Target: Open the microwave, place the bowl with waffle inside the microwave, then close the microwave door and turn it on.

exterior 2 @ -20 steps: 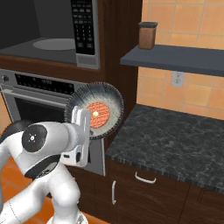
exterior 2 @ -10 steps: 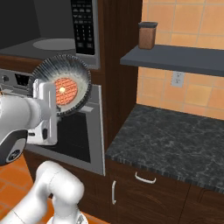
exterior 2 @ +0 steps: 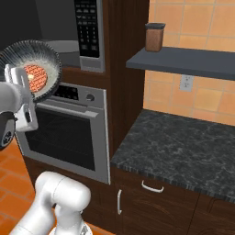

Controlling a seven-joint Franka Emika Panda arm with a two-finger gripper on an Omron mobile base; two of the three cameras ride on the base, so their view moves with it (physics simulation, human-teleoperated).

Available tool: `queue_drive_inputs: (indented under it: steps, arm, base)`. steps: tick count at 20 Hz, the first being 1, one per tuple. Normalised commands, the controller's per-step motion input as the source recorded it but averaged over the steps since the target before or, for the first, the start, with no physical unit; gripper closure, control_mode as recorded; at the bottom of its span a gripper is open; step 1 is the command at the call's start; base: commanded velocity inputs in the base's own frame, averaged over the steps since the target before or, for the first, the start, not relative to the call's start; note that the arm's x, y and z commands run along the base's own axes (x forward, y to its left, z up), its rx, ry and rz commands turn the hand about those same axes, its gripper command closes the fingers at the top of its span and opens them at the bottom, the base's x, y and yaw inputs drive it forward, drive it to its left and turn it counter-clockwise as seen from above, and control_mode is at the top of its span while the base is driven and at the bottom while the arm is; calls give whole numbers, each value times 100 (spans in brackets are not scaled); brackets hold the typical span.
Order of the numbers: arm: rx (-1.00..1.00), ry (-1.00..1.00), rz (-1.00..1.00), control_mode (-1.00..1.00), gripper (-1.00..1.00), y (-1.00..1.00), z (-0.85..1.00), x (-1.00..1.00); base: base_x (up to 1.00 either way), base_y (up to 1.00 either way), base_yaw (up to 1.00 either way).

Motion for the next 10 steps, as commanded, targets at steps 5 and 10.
queue_drive_inputs:
  steps: [5, 10]
  arm:
    - [1, -2, 0, -100, 100, 50, 41, 62]
    - [5, 10, -2, -100, 100, 10, 61, 70]
  base:
    - [0, 0, 0]
    - [0, 0, 0]
